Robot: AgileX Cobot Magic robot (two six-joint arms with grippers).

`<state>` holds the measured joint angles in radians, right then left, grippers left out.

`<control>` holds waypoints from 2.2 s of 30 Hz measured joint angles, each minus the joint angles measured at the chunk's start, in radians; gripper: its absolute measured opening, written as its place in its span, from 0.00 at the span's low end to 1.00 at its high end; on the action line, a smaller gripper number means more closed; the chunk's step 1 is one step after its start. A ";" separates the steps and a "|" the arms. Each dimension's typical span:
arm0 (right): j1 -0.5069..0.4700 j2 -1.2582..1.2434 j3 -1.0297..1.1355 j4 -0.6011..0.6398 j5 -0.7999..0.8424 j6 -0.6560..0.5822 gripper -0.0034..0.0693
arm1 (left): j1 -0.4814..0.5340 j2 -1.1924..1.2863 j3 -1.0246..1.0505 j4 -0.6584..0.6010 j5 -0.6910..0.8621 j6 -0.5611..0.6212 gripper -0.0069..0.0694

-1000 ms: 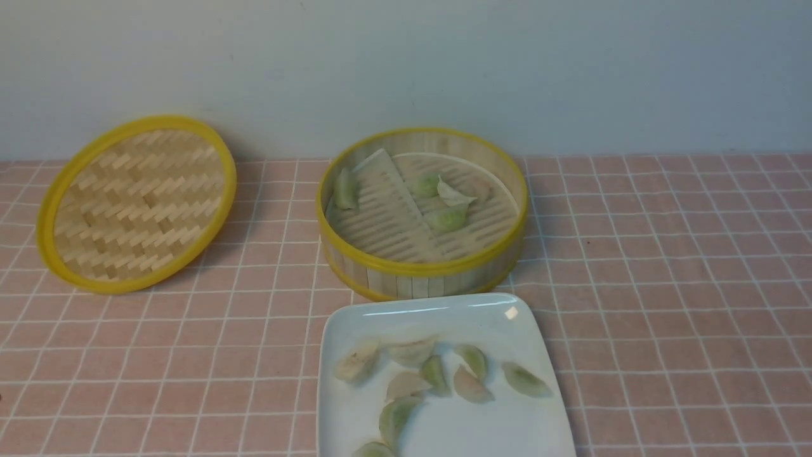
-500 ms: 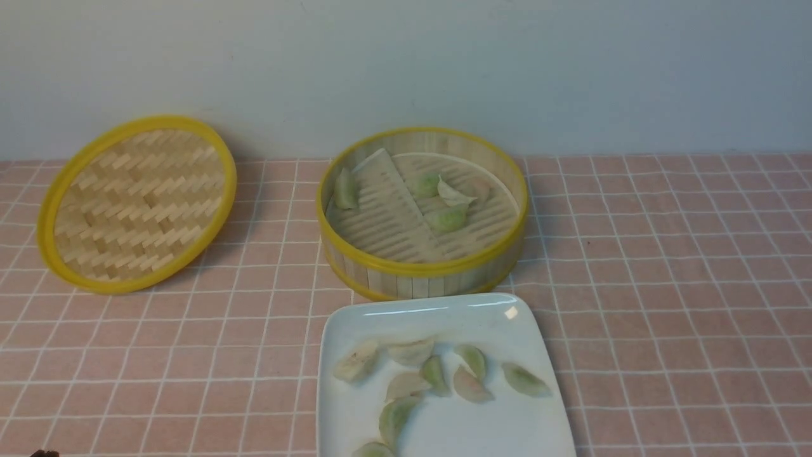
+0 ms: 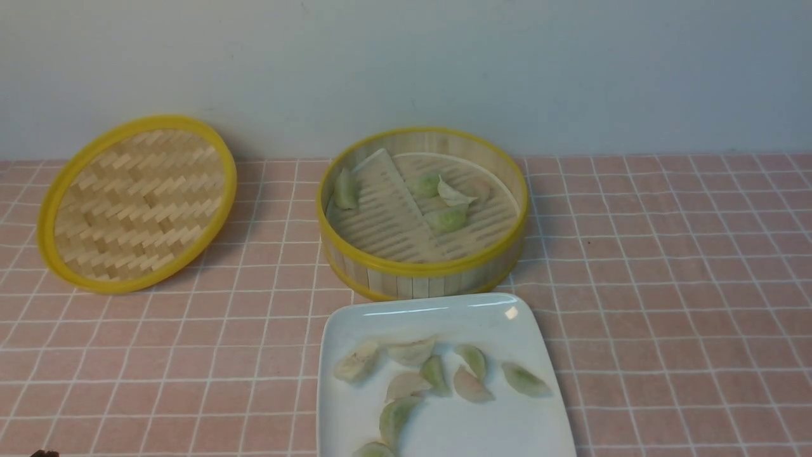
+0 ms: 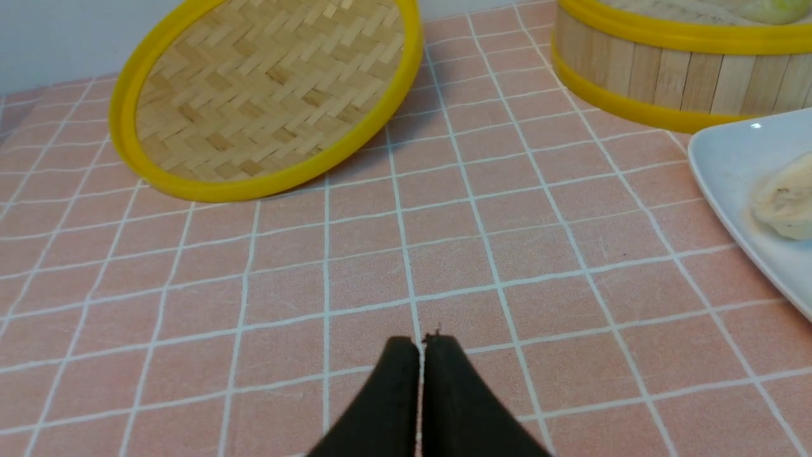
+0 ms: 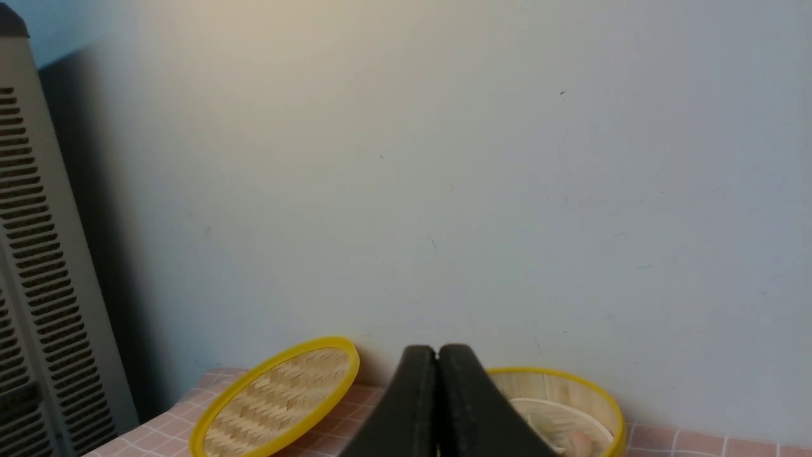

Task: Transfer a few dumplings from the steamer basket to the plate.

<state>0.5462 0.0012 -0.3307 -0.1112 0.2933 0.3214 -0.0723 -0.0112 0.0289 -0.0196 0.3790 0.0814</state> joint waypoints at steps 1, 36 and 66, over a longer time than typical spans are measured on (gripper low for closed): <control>0.000 0.000 0.000 0.000 0.000 0.000 0.03 | 0.000 0.000 0.000 0.000 0.000 0.000 0.08; -0.566 -0.010 0.353 -0.108 0.093 0.000 0.03 | 0.001 0.000 0.000 0.000 0.001 0.000 0.08; -0.566 -0.010 0.353 -0.108 0.093 -0.001 0.03 | 0.001 0.000 0.000 0.000 0.001 0.000 0.08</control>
<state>-0.0201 -0.0091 0.0226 -0.2196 0.3866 0.3207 -0.0711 -0.0112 0.0289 -0.0196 0.3801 0.0814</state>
